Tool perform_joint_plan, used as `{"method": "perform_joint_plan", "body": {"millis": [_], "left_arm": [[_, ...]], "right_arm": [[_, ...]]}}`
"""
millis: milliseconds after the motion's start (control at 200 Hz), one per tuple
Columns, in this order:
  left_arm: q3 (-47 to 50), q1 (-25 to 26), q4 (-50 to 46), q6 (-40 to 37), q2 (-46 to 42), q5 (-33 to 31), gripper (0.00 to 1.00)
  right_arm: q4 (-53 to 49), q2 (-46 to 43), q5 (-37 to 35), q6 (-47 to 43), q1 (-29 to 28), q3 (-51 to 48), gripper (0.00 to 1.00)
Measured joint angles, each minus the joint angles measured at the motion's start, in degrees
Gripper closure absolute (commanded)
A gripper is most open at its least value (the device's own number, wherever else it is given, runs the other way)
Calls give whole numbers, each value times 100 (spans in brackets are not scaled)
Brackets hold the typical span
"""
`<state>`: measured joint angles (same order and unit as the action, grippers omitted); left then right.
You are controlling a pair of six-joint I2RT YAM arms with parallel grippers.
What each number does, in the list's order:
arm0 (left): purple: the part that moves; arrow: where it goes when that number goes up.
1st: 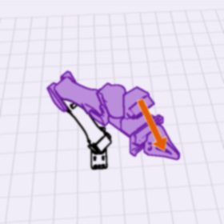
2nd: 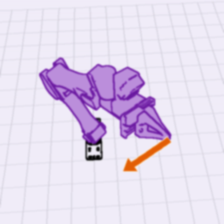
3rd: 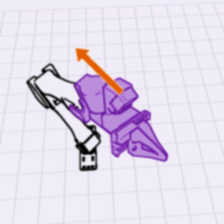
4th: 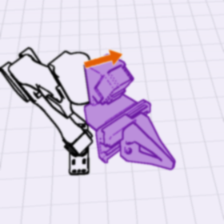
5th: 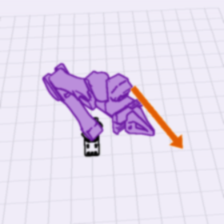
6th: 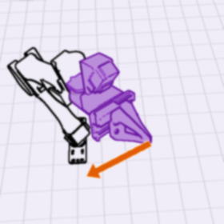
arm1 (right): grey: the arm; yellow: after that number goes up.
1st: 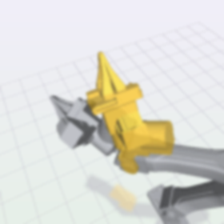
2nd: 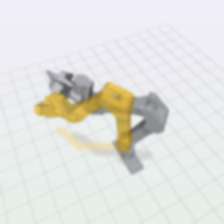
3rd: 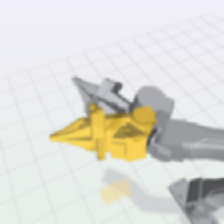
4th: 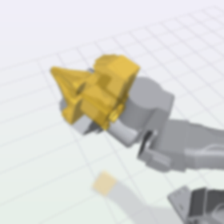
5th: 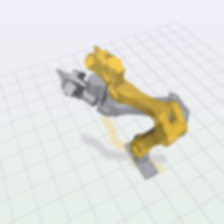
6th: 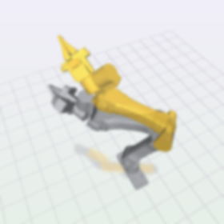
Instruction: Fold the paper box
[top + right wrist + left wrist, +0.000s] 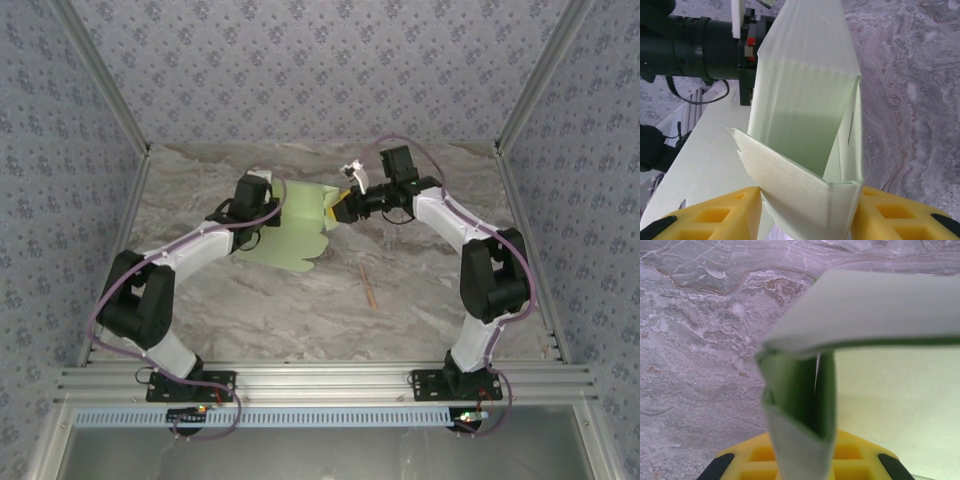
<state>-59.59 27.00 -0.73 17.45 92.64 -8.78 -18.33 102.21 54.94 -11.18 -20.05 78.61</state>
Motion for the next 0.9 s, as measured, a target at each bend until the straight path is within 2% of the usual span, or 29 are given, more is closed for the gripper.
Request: {"method": "perform_joint_plan", "body": {"millis": [600,899], "left_arm": [[-219,4,-4,20,232,382,100],[-313,7,-42,13,243,455,100]], "right_arm": [[-439,-153,470,-446,221,-11,42],[-468,-249,612,-498,313,-74,42]]}}
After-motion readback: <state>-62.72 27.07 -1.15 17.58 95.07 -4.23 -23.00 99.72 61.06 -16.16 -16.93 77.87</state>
